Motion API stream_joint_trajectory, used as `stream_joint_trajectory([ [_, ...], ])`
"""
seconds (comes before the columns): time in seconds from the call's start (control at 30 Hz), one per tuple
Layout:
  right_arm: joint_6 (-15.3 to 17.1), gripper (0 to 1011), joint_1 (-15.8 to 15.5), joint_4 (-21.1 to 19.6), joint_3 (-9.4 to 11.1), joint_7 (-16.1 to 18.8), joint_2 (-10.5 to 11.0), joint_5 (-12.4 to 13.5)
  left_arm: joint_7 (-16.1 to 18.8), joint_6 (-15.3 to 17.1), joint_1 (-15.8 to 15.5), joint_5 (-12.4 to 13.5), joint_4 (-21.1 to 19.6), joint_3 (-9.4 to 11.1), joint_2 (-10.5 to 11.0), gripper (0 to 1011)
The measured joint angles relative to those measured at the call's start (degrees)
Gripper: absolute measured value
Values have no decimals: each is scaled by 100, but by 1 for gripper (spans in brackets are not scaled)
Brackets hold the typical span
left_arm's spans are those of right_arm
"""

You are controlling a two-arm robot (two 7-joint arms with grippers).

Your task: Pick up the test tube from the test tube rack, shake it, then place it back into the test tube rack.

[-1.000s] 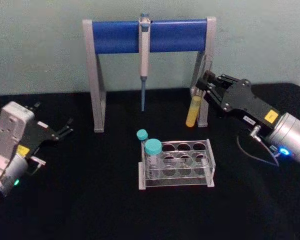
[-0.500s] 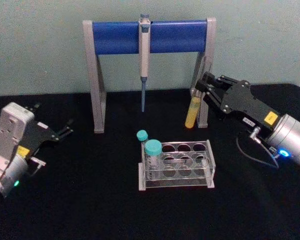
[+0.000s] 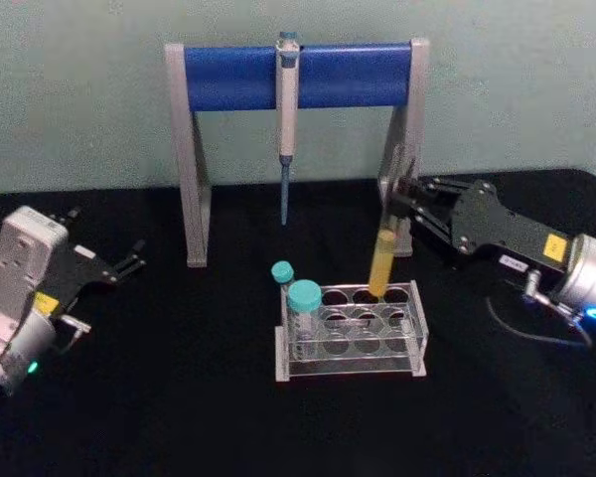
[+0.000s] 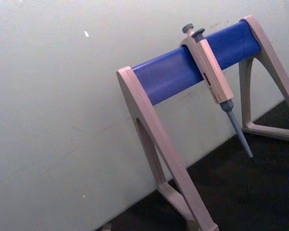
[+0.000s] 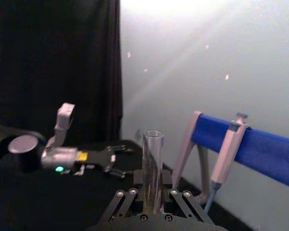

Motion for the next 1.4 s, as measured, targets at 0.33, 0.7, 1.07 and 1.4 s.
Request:
stream_joint_trajectory([
  [0.33, -42, 220, -263, -243, 111, -158, 644, -135, 0, 0, 0, 0, 0, 0, 0, 1001],
  [0.7, -436, 220, -325, -239, 289, -1408, 433, -1227, 0, 0, 0, 0, 0, 0, 0, 1001],
  [1.07, -547, 218, -23, 135, 272, -2049, -473, -1594, 0, 0, 0, 0, 0, 0, 0, 1001],
  [1.4, -230, 220, 82, 227, 265, -1374, -750, -921, 0, 0, 0, 0, 0, 0, 0, 1001],
])
